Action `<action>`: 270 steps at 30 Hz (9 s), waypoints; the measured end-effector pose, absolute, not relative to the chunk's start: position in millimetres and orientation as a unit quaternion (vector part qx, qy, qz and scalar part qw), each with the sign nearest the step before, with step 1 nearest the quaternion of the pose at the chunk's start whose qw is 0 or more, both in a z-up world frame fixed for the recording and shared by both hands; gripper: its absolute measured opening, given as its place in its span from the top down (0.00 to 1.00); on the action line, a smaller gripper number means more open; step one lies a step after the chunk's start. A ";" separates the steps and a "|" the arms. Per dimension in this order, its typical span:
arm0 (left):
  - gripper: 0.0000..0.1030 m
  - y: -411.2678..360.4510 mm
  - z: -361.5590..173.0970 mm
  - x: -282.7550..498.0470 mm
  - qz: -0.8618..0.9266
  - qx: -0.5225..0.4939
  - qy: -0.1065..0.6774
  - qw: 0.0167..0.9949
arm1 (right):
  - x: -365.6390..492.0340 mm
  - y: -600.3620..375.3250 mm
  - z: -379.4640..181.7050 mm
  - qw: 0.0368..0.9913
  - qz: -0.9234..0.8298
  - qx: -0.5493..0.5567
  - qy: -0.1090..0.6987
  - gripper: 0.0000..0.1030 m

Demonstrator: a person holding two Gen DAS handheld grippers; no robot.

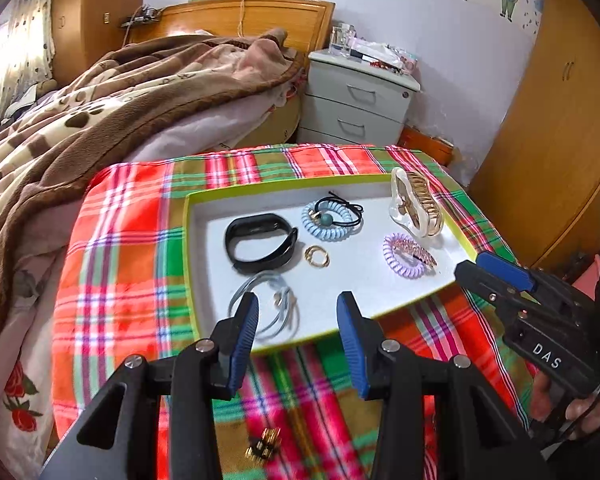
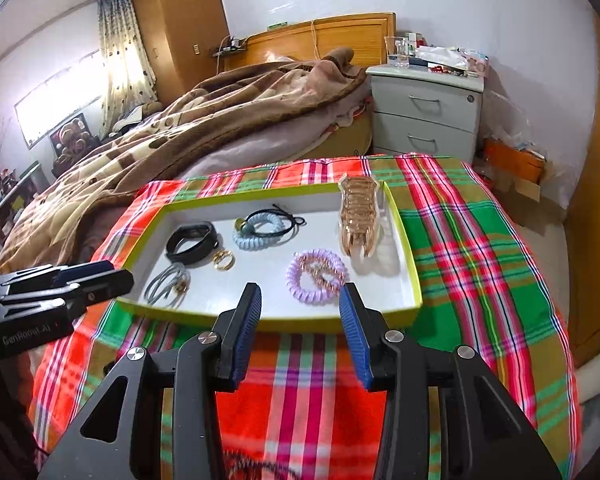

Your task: Organize jewelry

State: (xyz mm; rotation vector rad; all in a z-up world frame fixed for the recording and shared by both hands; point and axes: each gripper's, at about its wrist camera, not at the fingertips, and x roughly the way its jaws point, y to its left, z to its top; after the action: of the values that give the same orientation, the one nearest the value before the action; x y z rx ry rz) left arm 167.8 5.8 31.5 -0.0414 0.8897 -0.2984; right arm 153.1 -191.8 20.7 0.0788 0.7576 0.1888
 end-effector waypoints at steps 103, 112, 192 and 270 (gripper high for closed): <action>0.81 27.7 -25.4 105.7 -0.094 0.011 0.473 0.876 | 62.6 -207.5 13.9 0.925 0.132 0.049 0.353 0.97; 0.82 33.0 -18.7 106.8 -0.096 -0.007 0.471 0.877 | 66.3 -207.0 21.8 0.928 0.132 0.048 0.344 0.97; 0.79 9.9 -18.9 220.7 -0.111 -0.026 0.488 0.865 | 245.9 -155.3 -16.1 0.876 0.203 0.067 0.433 0.96; 0.61 0.2 15.6 109.1 -0.010 -0.015 0.403 0.915 | 121.4 -154.9 15.7 0.935 0.085 0.018 0.344 0.69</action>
State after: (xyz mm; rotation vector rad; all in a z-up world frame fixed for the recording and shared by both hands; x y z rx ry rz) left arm 109.1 0.2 15.6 -0.0310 0.8295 -0.0209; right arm 121.4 -154.9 15.7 0.0362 0.7026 0.1732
